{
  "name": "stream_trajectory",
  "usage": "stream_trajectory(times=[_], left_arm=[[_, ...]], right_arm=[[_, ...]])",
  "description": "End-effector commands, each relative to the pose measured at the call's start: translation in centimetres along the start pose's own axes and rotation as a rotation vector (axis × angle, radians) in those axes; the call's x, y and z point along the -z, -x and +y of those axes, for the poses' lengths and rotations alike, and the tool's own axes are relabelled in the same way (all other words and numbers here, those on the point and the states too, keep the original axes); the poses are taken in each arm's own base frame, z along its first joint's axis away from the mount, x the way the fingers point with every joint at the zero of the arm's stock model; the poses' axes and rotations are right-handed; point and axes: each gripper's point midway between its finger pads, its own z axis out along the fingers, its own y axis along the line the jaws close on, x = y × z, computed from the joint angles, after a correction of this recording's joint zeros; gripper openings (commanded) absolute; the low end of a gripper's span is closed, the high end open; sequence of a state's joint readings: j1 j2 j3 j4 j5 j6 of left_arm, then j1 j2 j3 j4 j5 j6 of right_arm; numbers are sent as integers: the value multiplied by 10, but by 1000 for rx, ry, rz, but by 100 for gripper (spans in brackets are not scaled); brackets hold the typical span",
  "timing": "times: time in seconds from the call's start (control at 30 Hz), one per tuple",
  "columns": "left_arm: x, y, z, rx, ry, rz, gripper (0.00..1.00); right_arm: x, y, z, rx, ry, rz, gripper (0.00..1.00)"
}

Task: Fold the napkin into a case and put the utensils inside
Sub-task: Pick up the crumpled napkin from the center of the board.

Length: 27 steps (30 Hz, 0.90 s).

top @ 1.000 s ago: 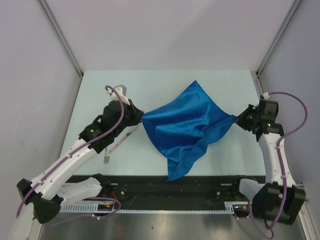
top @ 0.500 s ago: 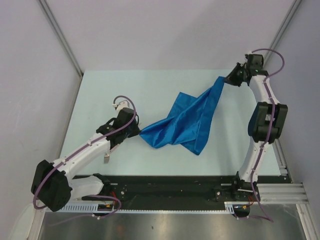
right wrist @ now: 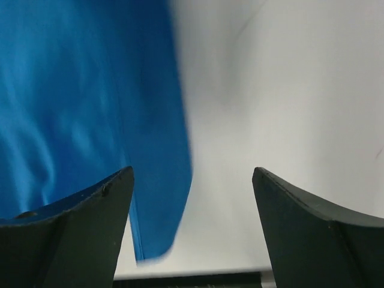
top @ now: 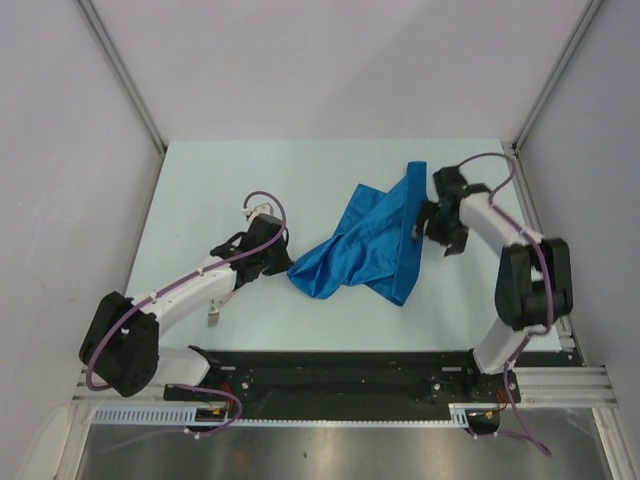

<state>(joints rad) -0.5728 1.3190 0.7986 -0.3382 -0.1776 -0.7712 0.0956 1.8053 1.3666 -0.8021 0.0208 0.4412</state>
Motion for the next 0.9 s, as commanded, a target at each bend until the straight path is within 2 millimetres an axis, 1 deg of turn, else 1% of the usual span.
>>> stream_trajectory(times=[0.0, 0.03, 0.07, 0.1, 0.17, 0.23, 0.37, 0.4, 0.43, 0.47, 0.5, 0.57, 0.6, 0.63, 0.7, 0.73, 0.77, 0.83, 0.87], left_arm=[[7, 19, -34, 33, -129, -25, 0], [8, 18, -34, 28, -132, -25, 0], [9, 18, -33, 28, -130, -24, 0], [10, 19, -33, 32, -131, -29, 0], [12, 18, -31, 34, -130, -31, 0], [14, 19, -33, 43, -141, -37, 0], [19, 18, -39, 49, -170, -22, 0], [20, 18, -39, 47, -173, -21, 0], [24, 19, -41, 48, -180, -24, 0], [25, 19, -39, 49, -178, -21, 0], [27, 19, -40, 45, -181, -23, 0], [31, 19, -38, 41, -183, -30, 0], [31, 20, -35, 40, -170, -36, 0], [33, 22, -33, 39, -160, -41, 0], [34, 24, -25, 25, -121, -49, 0], [36, 26, -22, 24, -106, -47, 0], [37, 28, -20, 24, -97, -52, 0], [36, 30, -12, 45, -71, -46, 0], [35, 30, -8, 68, -57, -41, 0]], right_arm=[[37, -78, 13, 225, -56, -97, 85], [37, -93, 12, 230, -70, -92, 87], [43, -113, 22, 294, -58, -95, 89], [40, -126, 14, 317, -103, -91, 89], [41, -138, 18, 340, -118, -112, 93], [37, -145, 26, 382, -135, -130, 93], [23, -143, 36, 423, -184, -152, 92], [15, -145, 36, 431, -206, -142, 91], [12, -144, 36, 438, -216, -141, 86], [10, -143, 36, 443, -227, -144, 84], [8, -143, 36, 445, -234, -145, 81], [8, -138, 32, 444, -259, -170, 57], [11, -136, 27, 431, -279, -182, 45], [22, -129, 27, 413, -273, -217, 24], [39, -122, 19, 399, -288, -255, 11], [50, -118, 18, 366, -276, -280, 0], [69, -108, 14, 318, -245, -326, 0], [91, -101, -1, 233, -219, -357, 0], [113, -89, -15, 126, -166, -402, 0]])
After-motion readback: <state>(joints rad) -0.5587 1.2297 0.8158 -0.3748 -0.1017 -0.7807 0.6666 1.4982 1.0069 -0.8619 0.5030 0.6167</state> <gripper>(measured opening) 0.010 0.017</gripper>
